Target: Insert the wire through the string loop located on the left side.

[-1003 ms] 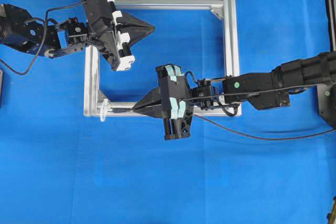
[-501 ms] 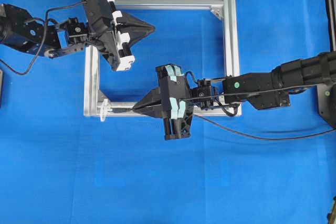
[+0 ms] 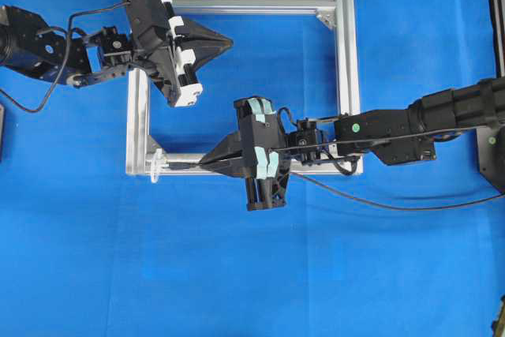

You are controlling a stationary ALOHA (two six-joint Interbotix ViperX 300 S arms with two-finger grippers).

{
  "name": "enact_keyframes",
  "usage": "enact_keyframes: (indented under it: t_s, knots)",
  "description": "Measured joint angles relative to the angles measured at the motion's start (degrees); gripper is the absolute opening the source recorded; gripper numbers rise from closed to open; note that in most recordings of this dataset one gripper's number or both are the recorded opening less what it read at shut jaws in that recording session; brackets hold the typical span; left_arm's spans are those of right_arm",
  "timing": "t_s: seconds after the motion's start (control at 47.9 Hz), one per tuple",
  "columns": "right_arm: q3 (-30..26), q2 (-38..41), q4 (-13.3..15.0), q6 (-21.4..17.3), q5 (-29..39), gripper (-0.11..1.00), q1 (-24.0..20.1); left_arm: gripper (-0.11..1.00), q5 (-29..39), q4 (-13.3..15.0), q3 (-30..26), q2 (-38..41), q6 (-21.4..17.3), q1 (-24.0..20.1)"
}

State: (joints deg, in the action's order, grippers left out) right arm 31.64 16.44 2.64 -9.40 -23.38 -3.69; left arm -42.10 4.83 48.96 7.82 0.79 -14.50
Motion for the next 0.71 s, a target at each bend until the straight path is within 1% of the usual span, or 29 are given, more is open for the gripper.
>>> enact_keyframes:
  t_s: [0.146,0.397,0.71]
  knots:
    - [-1.7,1.1,0.0,0.0,0.1,0.0,0.0,0.0,0.0,0.0,0.0,0.0,0.0,0.0]
    - [-6.2,4.7,0.0,0.0,0.3,0.0,0.3,0.0,0.1,0.1,0.0,0.0,0.0,0.0]
    - [-12.5,9.1,0.1,-0.3,3.0,0.0,0.8,0.0,0.1,0.1,0.1,0.0,-0.1,-0.2]
